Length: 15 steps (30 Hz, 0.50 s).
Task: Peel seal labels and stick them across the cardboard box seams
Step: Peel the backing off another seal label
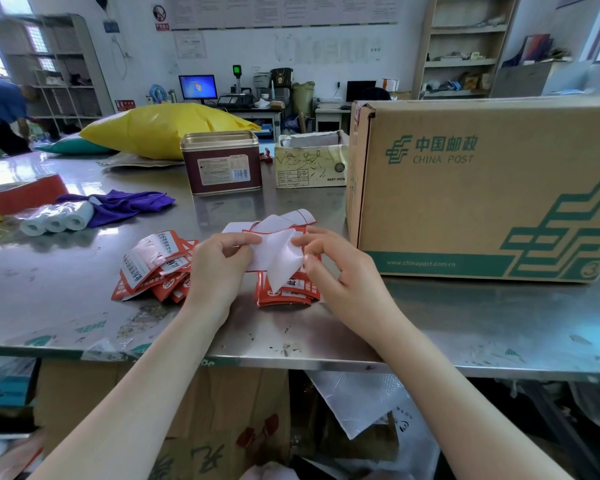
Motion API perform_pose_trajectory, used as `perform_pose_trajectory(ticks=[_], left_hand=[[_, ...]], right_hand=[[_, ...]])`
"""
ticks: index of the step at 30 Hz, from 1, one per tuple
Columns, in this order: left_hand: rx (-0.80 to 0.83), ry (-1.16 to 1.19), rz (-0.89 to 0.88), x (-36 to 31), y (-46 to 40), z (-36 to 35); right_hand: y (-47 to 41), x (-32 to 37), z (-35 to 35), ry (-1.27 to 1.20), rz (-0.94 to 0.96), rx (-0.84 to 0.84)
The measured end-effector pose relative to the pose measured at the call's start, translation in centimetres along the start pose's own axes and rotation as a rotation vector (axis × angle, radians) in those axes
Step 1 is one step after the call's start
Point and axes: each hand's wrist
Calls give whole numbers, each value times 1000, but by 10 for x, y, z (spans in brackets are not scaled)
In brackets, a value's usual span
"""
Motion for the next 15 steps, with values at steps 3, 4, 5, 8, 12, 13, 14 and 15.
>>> perform_pose_trajectory(ticks=[3, 4, 5, 8, 12, 13, 14, 15], left_hand=[[0, -14, 12, -1, 0, 0], [1, -12, 18, -1, 1, 0], [2, -4, 23, -1, 0, 0], [-11, 10, 29, 0, 0, 0], [-33, -12, 23, 2, -2, 0], [-39, -13, 20, 3, -3, 0], [-44, -10, 21, 3, -3, 0], [-50, -1, 30, 3, -4, 1]], right_hand=[[1, 1, 1, 6, -21, -42], [1, 2, 1, 10, -24, -63], [0, 2, 1, 12, -28, -83], [-1, 4, 2, 10, -72, -128], [-1, 5, 3, 64, -113, -178], [-1, 5, 4, 66, -115, -199], [-1, 4, 4, 65, -107, -221], [-1, 3, 4, 71, -93, -242]])
Point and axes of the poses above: each hand's wrist, its own y-axis away from the middle knuckle, its own z-axis out of the back of the hand, x = y × z, and after that the axes turned 9 degrees about z, right-handed
